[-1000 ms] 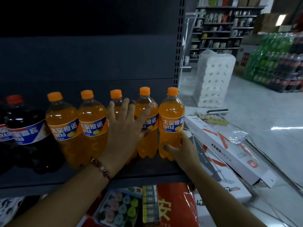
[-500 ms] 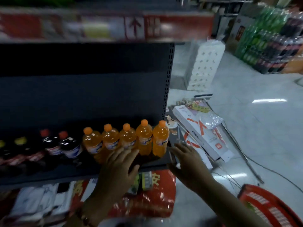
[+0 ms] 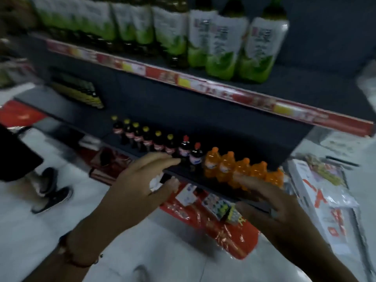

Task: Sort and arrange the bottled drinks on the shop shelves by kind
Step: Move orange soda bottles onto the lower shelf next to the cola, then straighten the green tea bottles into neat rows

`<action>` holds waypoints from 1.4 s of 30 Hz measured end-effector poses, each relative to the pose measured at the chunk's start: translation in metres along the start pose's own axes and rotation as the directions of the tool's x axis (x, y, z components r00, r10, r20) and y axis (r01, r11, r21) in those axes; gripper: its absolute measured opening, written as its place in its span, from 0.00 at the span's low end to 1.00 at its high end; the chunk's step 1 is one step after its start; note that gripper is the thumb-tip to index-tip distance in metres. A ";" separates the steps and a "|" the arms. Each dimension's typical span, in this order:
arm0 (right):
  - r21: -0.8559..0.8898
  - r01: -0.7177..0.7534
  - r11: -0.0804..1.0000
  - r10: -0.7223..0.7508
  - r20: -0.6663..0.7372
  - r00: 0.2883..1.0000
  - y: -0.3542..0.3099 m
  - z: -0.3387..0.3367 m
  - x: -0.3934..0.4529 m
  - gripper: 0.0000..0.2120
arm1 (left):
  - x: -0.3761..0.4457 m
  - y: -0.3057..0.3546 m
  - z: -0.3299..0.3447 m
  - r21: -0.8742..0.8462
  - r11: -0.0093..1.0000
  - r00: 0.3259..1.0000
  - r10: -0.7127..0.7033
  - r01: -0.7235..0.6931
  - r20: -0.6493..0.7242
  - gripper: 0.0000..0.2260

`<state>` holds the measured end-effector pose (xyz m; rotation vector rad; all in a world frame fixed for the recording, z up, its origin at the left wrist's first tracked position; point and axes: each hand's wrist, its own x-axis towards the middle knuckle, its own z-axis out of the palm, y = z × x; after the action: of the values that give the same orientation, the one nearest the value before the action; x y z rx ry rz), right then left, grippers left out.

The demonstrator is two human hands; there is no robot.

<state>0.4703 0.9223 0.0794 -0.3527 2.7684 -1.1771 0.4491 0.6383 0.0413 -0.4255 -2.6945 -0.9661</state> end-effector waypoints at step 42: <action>-0.482 0.504 0.716 -0.598 -0.052 0.800 -0.501 0.195 0.715 0.27 | 0.406 -0.565 -0.352 -0.118 0.974 0.915 -0.224 0.195 -0.335 0.38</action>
<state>-0.0984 0.2667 0.2966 -1.2626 3.2160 -0.6347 -0.0800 0.0691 0.1118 0.0266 -2.4164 -1.0956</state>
